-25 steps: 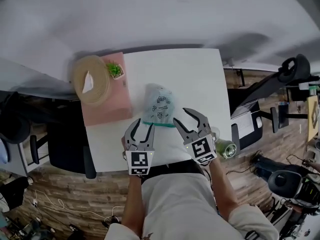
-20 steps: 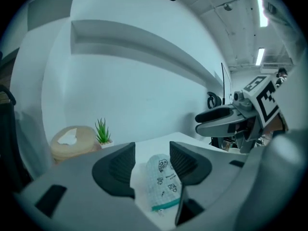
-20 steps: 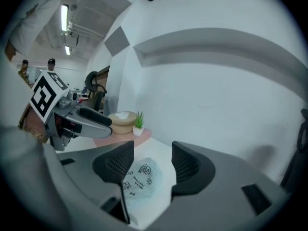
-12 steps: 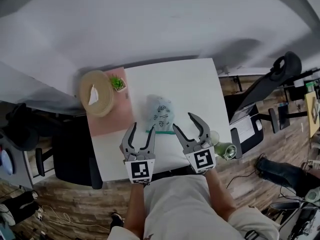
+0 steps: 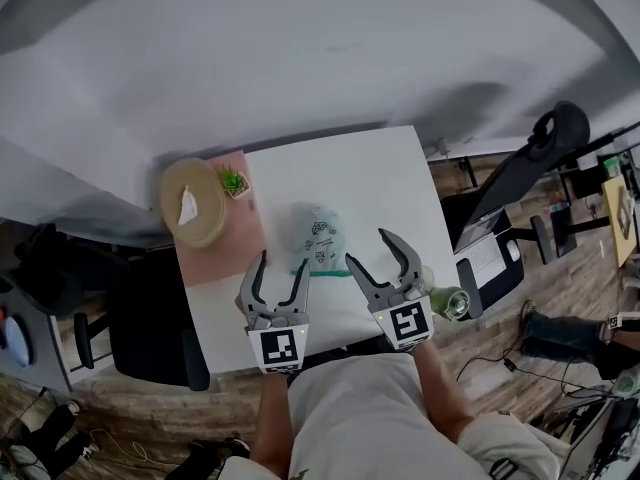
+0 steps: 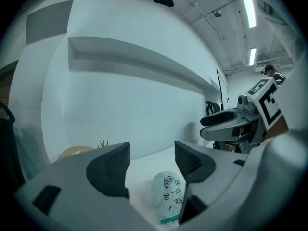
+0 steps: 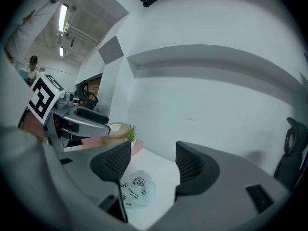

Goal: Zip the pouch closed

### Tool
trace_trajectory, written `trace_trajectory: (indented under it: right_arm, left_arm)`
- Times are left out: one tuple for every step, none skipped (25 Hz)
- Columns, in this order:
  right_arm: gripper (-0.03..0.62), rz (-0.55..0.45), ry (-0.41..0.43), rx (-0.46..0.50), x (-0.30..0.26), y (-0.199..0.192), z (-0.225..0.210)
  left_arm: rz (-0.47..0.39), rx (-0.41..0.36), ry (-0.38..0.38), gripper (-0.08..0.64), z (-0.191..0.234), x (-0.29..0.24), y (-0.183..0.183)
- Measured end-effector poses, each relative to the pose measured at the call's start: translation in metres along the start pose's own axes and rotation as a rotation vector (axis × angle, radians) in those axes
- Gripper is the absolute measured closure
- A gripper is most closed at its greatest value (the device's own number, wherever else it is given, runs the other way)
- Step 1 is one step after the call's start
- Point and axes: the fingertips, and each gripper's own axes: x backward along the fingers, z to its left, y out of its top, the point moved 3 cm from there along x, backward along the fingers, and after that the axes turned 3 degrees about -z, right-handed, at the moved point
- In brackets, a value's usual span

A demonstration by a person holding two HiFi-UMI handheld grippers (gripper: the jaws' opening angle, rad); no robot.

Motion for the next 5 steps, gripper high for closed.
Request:
trace_trajectory:
  right_arm:
    - [0.312,-0.004,-0.003,-0.002,0.0001,0.0021,-0.0001]
    - [0.307,-0.008,-0.005,-0.003,0.0001,0.0041,-0.0001]
    - [0.301,-0.013,-0.007,-0.004,0.0,0.006,-0.0001]
    - [0.297,-0.017,-0.009,-0.005,-0.0002,0.0079,-0.0001]
    - [0.291,-0.022,-0.012,-0.006,-0.0004,0.0097,0.0]
  left_arm:
    - [-0.006,0.001,0.0,0.281,0.001,0.0003,0.0024]
    - [-0.011,0.002,0.0,0.276,0.002,0.0006,0.0047]
    - [-0.016,0.002,0.0,0.272,0.0029,0.001,0.0068]
    - [-0.02,0.002,0.001,0.268,0.0037,0.0013,0.0089]
    - [-0.025,0.001,0.001,0.265,0.0045,0.0017,0.011]
